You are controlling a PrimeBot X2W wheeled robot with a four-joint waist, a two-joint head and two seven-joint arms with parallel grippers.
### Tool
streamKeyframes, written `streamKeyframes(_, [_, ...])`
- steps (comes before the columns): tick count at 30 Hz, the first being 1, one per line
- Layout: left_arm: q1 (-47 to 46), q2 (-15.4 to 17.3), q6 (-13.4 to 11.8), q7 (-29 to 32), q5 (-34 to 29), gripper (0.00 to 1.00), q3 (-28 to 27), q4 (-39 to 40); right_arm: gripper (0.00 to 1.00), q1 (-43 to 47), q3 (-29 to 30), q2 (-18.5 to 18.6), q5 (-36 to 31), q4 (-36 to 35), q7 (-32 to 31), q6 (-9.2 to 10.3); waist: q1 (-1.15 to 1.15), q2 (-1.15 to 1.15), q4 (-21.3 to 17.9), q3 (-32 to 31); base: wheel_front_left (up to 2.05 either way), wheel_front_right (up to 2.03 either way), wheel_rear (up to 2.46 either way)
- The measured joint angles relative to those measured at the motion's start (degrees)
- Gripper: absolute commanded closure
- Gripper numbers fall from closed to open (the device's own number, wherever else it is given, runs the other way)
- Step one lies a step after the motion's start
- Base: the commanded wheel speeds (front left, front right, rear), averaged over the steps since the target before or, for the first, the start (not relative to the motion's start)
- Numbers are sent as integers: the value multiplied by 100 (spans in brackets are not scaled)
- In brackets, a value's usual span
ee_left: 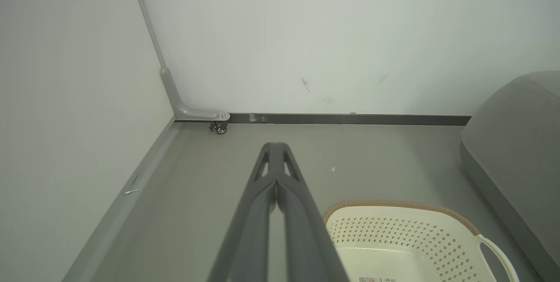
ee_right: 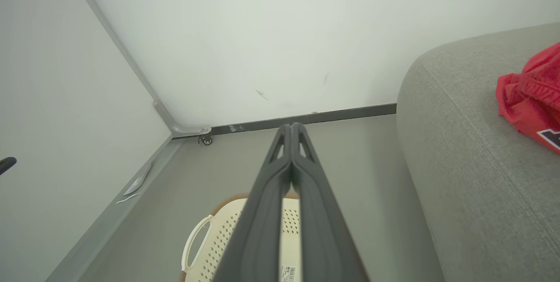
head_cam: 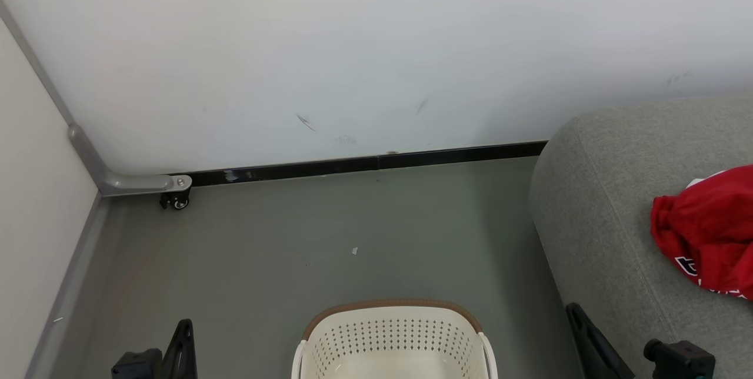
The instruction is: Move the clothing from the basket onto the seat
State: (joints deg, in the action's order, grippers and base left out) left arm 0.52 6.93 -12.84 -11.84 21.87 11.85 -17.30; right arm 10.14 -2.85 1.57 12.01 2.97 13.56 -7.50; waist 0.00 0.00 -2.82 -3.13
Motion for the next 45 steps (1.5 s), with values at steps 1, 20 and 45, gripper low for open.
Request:
streamKeyframes(1, [-7, -2, 36, 35, 94, 100, -25, -11, 100, 29, -9, 0, 80, -7, 0, 0, 0, 0, 1, 3, 0, 0, 0])
streamKeyframes(20, [-49, -123, 437, 479, 1573, 100, -374, -13, 100, -24, 160, 49, 2033, 99, -256, 0, 51, 0, 91, 54, 0, 0, 0])
streamKeyframes(45, [-133, -257, 1000, 984, 3448, 100, -833, 25, 100, -482, 209, 258, 4376, 459, -675, 1, 69, 0, 164, 77, 0, 0, 0])
